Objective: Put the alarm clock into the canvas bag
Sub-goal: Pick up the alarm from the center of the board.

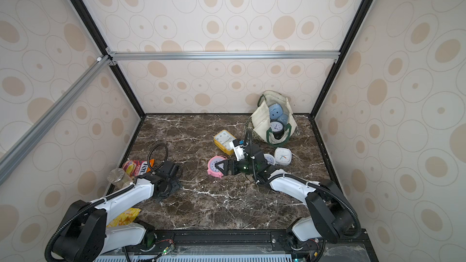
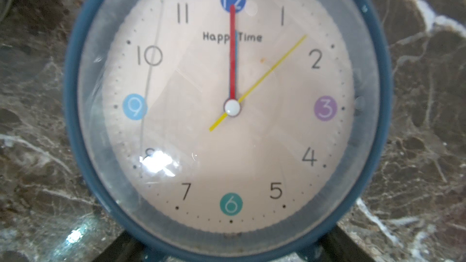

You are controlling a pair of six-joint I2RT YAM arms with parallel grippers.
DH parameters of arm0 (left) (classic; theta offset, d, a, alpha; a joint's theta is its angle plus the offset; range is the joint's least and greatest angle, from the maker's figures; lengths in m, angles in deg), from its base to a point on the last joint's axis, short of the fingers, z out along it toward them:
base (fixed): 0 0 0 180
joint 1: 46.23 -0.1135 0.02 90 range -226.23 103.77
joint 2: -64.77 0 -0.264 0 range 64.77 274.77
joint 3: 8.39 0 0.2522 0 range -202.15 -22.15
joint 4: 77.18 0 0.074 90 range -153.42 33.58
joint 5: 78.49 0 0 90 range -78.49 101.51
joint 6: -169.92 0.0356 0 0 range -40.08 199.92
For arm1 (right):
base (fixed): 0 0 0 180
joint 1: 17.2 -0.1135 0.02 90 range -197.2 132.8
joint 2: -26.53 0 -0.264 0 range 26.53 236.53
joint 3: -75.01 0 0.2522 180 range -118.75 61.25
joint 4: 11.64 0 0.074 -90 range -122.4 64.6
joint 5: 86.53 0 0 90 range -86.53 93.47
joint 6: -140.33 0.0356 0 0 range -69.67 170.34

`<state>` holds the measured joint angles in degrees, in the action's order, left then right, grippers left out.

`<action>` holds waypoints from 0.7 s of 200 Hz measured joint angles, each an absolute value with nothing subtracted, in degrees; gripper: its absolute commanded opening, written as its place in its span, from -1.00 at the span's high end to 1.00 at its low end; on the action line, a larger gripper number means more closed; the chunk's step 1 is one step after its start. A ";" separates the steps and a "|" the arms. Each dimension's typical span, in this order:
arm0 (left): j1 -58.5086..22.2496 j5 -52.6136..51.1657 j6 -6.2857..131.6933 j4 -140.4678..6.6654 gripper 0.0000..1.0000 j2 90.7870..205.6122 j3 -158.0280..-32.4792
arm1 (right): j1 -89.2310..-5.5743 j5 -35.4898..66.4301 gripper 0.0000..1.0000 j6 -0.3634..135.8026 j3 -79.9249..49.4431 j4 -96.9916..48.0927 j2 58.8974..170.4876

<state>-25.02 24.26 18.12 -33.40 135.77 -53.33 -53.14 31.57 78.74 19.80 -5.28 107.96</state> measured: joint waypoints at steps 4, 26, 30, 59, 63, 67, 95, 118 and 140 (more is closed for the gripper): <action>-25.02 24.26 18.28 -33.44 -0.34 135.64 -53.24 | -53.12 31.50 -0.94 78.74 19.80 -5.28 107.96; -25.02 24.00 19.19 -33.60 -0.23 134.77 -53.02 | -53.12 30.78 -0.94 78.54 19.80 -5.67 107.89; -25.02 23.87 19.39 -33.62 -0.23 134.59 -53.02 | -53.12 30.56 -0.94 78.52 19.82 -5.81 107.85; -24.56 23.08 22.49 -34.23 -0.17 131.69 -53.11 | -51.96 29.03 -0.96 78.45 20.19 -6.99 106.75; -24.25 23.03 23.06 -34.23 -0.16 131.12 -53.20 | -51.48 29.05 -0.96 78.63 20.37 -7.01 106.49; -24.05 23.10 23.68 -34.23 -0.15 130.66 -53.39 | -50.85 29.03 -0.96 78.80 20.61 -7.01 106.21; -20.93 23.47 27.85 -34.84 -0.12 128.17 -55.95 | -45.98 29.12 -0.97 80.16 21.44 -7.66 104.94; -17.48 23.65 32.05 -38.01 -0.12 126.79 -57.63 | -43.81 29.56 -1.00 81.56 21.39 -9.24 103.26; -13.96 22.97 36.88 -42.49 -0.09 126.40 -58.40 | -41.89 31.07 -0.99 83.20 20.58 -12.41 101.36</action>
